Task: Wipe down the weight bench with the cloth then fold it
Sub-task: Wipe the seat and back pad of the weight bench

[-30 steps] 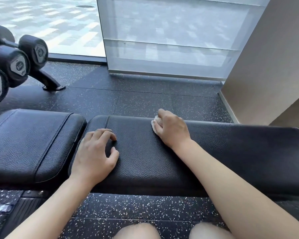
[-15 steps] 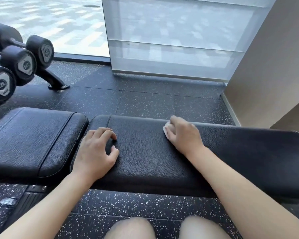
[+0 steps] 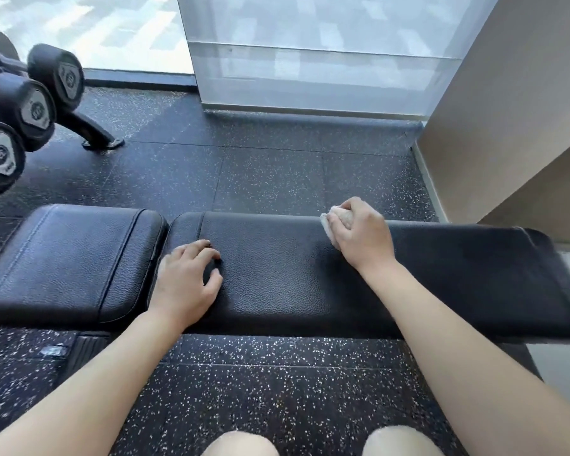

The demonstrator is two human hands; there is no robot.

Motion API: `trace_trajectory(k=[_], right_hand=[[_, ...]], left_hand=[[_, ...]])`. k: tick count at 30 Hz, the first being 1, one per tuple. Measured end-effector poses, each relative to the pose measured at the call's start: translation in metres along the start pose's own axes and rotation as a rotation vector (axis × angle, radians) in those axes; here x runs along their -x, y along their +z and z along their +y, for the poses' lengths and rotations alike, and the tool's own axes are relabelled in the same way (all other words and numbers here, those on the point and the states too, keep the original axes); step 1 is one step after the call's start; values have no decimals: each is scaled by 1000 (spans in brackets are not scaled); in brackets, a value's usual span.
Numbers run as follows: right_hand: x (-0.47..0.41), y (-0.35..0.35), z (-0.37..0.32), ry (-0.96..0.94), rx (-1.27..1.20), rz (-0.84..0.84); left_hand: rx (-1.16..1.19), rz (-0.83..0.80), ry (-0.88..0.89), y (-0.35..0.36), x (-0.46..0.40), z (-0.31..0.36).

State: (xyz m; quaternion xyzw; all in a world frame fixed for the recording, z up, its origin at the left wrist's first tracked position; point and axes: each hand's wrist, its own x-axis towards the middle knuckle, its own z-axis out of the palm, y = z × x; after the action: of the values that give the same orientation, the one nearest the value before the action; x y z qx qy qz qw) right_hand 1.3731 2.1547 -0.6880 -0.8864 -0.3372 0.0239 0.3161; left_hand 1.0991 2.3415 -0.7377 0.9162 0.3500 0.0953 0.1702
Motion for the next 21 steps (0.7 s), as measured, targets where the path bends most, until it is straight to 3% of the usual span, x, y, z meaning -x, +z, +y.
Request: trace_trajectory(k=[8, 21], right_hand=[[33, -130, -56, 90, -10, -68], [50, -339, -260, 49, -150, -95]], left_hand=[[157, -62, -95, -123, 39, 72], [175, -56, -95, -383, 92, 172]])
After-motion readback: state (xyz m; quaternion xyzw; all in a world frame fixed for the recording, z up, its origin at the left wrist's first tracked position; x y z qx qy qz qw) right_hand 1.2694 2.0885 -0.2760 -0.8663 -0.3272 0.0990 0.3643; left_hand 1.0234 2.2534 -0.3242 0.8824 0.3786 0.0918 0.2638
